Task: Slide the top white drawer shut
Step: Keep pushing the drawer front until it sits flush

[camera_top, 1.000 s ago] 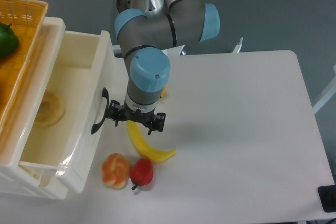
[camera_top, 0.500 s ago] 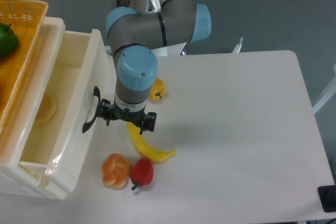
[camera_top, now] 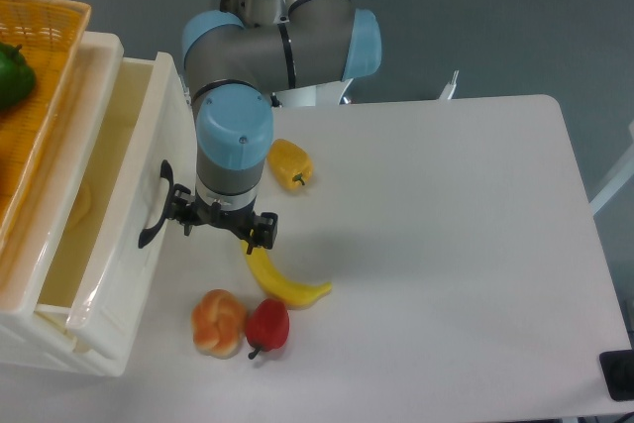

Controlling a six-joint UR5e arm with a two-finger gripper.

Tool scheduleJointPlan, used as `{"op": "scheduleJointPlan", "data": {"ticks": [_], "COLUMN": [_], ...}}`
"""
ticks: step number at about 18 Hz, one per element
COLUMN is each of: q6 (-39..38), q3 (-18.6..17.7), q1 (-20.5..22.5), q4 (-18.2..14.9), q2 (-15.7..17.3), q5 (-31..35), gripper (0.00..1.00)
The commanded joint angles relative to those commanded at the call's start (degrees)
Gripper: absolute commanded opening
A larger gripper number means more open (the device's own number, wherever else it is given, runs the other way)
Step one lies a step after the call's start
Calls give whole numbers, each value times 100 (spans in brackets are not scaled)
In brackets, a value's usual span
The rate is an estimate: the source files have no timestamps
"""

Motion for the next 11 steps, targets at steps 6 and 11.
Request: {"op": "scheduleJointPlan", "data": {"ticks": [6,11], "q6": [0,0], "q3": [0,0], "q1": [-79,-123], "q4": [0,0], "q2": [70,62], "q5": [0,9], "gripper": [100,100]}}
